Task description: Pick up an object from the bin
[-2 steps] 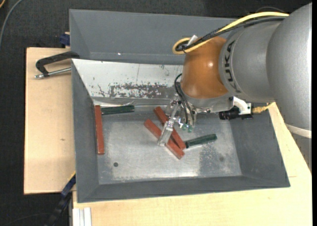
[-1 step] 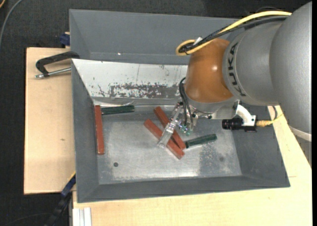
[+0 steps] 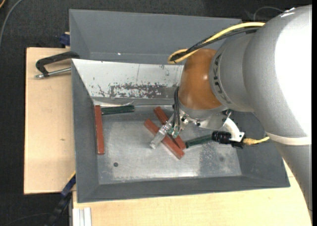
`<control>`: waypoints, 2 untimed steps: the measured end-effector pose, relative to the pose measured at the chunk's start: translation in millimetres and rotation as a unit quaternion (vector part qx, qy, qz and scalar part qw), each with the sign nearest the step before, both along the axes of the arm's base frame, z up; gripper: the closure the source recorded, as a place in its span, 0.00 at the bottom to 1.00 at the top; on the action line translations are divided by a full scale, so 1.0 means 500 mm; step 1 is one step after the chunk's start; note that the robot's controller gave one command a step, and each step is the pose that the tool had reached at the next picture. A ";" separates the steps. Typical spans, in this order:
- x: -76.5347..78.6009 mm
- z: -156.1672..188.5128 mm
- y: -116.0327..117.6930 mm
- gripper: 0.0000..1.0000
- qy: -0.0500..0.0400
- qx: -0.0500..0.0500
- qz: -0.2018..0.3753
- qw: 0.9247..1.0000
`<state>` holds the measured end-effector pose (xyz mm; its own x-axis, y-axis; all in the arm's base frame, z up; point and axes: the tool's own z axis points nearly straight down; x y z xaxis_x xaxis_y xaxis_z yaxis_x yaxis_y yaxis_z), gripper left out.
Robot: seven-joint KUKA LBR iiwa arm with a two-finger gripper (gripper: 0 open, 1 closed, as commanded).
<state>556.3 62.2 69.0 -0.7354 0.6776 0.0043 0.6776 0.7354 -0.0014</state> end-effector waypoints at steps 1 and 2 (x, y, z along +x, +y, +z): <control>0.001 0.001 0.001 0.00 -0.001 0.000 0.001 1.000; 0.001 0.002 0.002 1.00 -0.002 0.000 0.001 1.000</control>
Offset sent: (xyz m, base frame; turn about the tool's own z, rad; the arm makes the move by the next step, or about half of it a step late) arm 0.0000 0.0000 0.0000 0.0000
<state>556.9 63.1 70.0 -0.7363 0.6766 0.0015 0.6766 0.7363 0.0016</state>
